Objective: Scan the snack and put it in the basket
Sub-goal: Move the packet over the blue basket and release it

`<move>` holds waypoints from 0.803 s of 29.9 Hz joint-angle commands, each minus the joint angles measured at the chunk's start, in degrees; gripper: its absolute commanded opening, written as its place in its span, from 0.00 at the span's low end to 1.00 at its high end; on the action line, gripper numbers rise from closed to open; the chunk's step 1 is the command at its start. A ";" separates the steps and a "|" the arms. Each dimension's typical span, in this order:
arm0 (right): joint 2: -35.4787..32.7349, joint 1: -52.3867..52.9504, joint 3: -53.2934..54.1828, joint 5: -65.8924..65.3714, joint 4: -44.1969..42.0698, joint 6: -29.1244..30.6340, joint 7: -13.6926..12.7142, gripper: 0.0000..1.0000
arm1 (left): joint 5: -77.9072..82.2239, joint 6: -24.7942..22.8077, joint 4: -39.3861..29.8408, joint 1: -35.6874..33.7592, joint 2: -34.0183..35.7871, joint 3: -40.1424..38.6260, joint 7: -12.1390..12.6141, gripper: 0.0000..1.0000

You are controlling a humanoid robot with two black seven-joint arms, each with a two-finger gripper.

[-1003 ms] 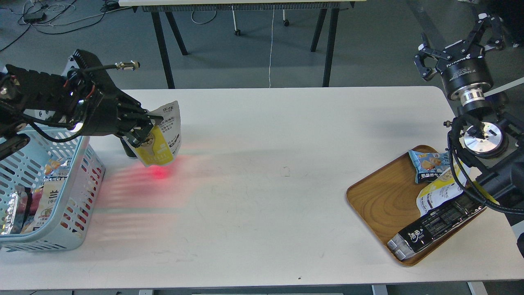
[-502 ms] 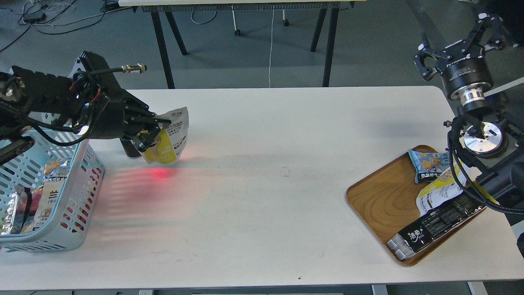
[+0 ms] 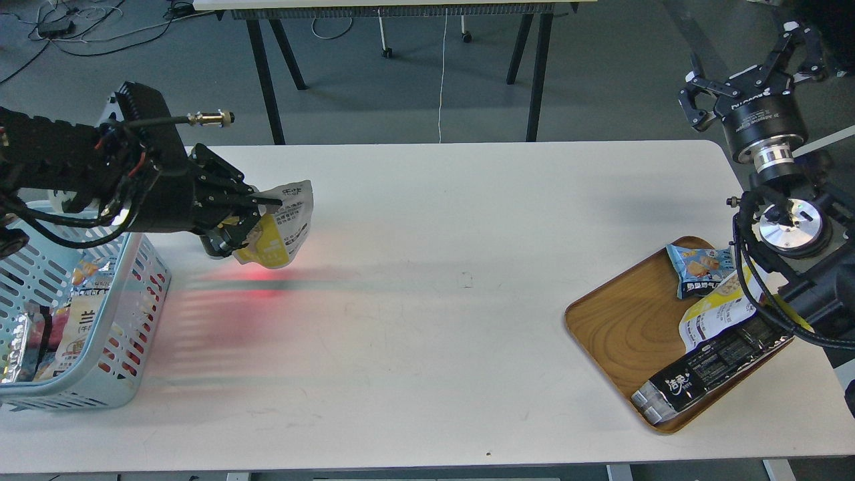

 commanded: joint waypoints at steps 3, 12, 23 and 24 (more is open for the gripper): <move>0.31 -0.06 -0.02 0.00 -0.60 0.00 0.00 1.00 | 0.00 0.00 -0.93 0.08 4.63 -4.96 -0.28 0.00; 0.31 1.08 -0.11 0.00 -0.95 0.00 0.00 1.00 | 0.00 1.80 -0.23 0.61 16.75 -6.02 -0.51 0.00; 0.31 1.08 -0.28 -0.09 -0.95 0.00 0.00 1.00 | 0.00 6.90 1.70 0.61 27.92 -0.58 -0.51 0.00; 0.31 0.99 -0.28 -0.09 -0.95 0.00 0.00 1.00 | 0.00 7.52 1.70 0.61 28.71 0.47 -0.51 0.00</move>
